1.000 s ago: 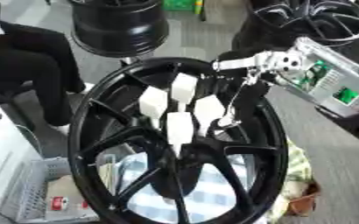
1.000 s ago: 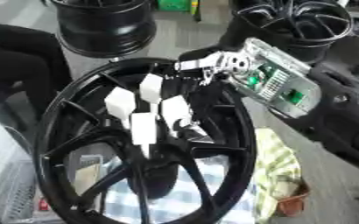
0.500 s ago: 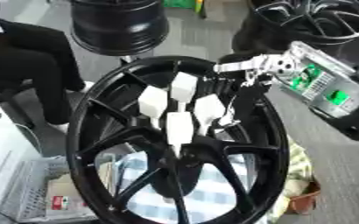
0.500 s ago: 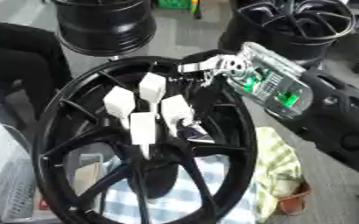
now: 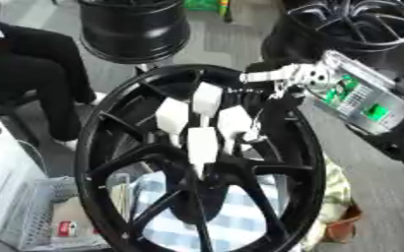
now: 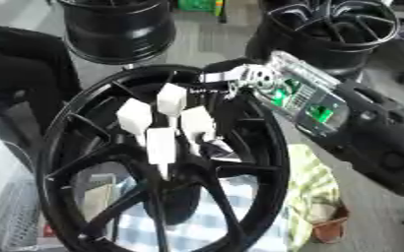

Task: Pull the pin out of the wheel hub.

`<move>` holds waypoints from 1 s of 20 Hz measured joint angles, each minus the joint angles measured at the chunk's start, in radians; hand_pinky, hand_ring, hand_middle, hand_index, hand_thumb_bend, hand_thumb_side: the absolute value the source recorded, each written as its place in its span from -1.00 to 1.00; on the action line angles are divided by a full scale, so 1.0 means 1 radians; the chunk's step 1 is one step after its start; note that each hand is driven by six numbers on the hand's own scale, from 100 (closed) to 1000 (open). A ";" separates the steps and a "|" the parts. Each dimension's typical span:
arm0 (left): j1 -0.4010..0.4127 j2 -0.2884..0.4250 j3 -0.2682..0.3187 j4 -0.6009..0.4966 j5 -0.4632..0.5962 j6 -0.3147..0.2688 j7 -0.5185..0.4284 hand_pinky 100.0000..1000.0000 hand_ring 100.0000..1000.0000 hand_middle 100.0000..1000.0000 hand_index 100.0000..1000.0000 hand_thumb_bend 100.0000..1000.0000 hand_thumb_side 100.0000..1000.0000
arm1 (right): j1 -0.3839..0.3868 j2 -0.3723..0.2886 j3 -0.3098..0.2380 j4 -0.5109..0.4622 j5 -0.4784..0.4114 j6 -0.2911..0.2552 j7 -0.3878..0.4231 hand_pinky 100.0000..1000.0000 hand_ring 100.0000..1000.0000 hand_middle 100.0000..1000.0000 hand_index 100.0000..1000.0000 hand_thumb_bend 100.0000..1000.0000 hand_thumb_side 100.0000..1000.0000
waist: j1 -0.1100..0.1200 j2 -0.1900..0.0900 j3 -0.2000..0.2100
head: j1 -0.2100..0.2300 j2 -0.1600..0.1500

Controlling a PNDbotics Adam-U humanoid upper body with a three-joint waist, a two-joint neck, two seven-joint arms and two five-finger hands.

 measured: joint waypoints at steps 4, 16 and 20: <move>0.000 0.000 0.000 0.000 0.000 0.001 0.001 0.51 0.45 0.23 0.58 -1.00 0.08 | 0.001 0.006 -0.002 0.000 -0.005 0.006 -0.043 0.47 0.13 -0.23 -0.12 -0.51 -1.00 | 0.000 0.001 0.000 | 0.000 0.000; 0.000 0.000 0.001 0.000 -0.002 0.010 0.005 0.52 0.46 0.23 0.58 -1.00 0.08 | -0.002 -0.016 -0.037 -0.053 -0.048 0.037 -0.215 0.45 0.01 -0.44 -0.31 -0.62 -1.00 | 0.000 0.001 -0.001 | 0.004 0.000; 0.000 0.000 0.001 0.000 -0.005 0.010 0.006 0.52 0.46 0.23 0.58 -1.00 0.09 | -0.010 -0.073 -0.111 -0.113 -0.054 0.062 -0.235 0.46 -0.01 -0.46 -0.32 -0.64 -1.00 | -0.001 -0.001 -0.007 | 0.006 0.000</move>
